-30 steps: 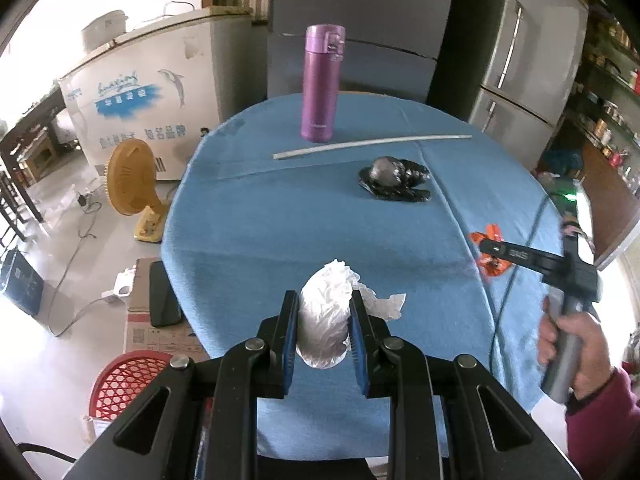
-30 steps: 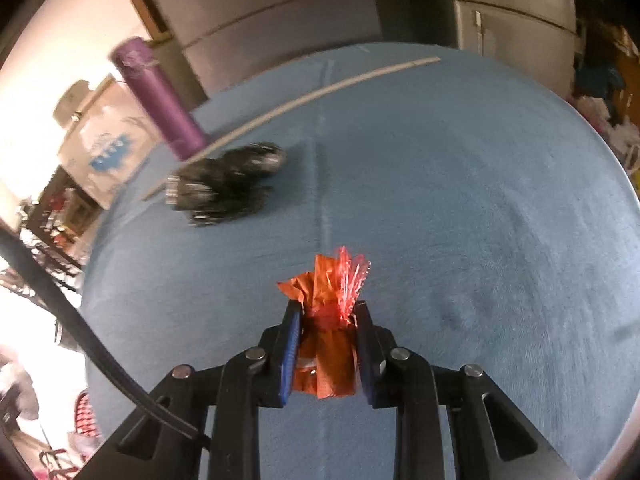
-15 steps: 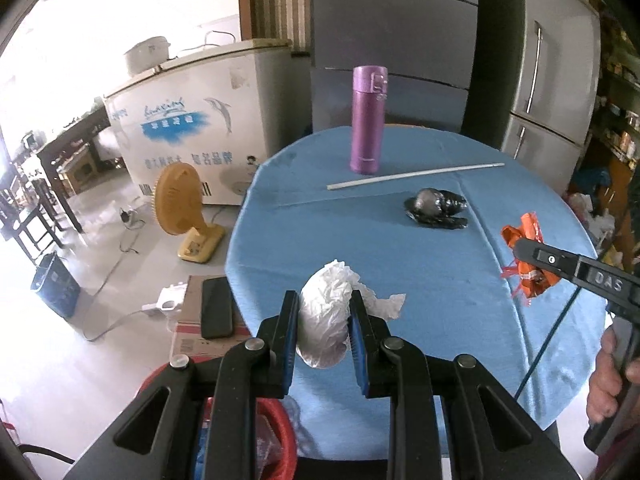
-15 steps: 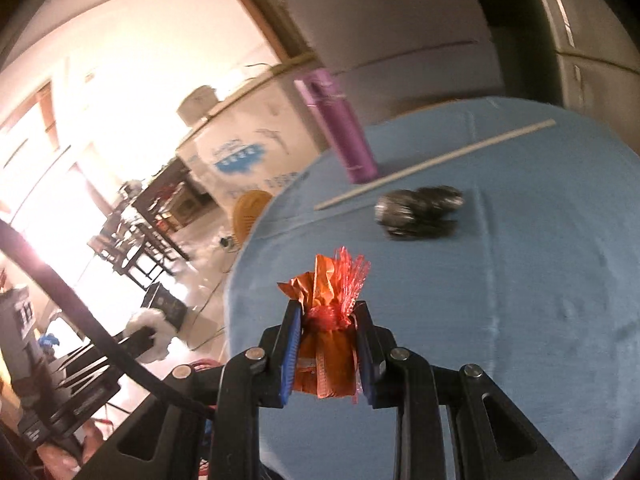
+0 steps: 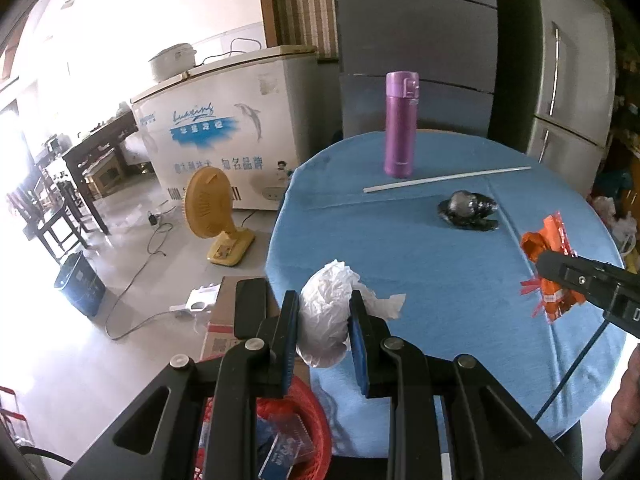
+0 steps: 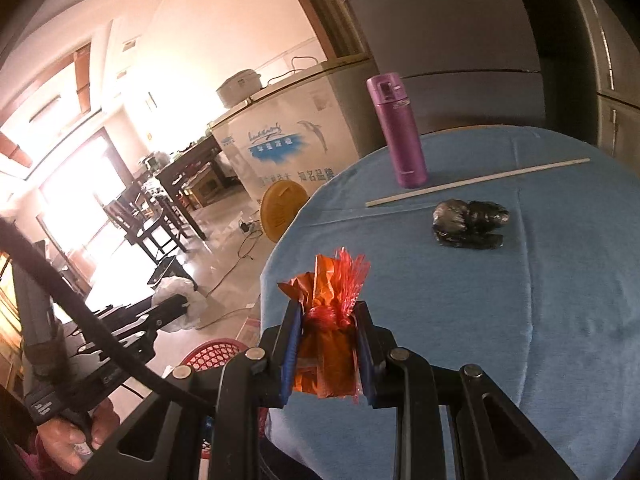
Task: Collect trash
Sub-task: 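Lift the tissue and orange bag and carry both over the red basket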
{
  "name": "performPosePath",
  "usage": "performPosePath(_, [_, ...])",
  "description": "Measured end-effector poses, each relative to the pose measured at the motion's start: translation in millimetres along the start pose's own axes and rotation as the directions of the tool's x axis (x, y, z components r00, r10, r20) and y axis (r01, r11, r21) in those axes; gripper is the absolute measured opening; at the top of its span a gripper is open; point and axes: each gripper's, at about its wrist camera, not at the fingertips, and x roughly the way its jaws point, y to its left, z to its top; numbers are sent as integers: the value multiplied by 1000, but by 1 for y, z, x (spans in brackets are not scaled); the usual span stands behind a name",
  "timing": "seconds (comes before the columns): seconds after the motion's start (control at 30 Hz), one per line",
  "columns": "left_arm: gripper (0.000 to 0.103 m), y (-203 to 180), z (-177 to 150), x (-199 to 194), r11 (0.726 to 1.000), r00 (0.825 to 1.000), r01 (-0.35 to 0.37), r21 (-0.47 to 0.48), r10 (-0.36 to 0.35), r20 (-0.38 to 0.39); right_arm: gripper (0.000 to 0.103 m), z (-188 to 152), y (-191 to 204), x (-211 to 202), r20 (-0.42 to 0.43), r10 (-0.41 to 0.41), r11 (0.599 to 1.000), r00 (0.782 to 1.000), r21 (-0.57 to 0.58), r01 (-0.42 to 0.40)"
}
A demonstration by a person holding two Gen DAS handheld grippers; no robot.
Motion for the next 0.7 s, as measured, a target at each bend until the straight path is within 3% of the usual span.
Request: performPosePath(0.7, [25, 3, -8, 15, 999, 998, -44, 13, 45, -46, 27, -16, 7, 24, -63, 35, 999, 997, -9, -36])
